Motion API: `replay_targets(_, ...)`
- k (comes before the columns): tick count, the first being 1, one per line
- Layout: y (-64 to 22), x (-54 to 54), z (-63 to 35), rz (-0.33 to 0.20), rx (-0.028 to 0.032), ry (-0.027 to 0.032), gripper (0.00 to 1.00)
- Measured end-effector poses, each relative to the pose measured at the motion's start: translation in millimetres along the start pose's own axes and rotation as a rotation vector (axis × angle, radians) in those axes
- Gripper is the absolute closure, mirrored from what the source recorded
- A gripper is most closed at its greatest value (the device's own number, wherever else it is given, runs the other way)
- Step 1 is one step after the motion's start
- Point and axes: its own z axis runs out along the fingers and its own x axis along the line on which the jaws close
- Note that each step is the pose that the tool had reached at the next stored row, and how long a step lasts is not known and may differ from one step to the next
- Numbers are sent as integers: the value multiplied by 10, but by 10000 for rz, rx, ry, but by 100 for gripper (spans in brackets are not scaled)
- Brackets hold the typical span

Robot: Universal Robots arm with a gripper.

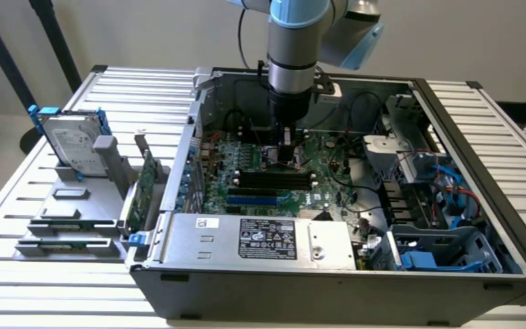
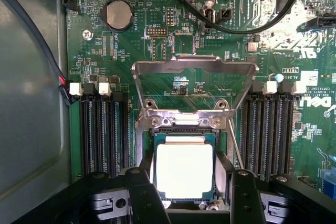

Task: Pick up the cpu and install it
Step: 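Place the cpu into insertion slot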

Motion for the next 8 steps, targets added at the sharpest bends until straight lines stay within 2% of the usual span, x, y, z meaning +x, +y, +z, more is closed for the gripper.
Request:
replay_targets(1, 1, 3, 4, 1, -4, 18, 45)
replay_targets(3, 1, 3, 5, 0, -5, 9, 44)
replay_targets(4, 0, 2, 3, 0, -2, 4, 37)
replay_targets(8, 0, 2, -2, 1, 1, -1, 37)
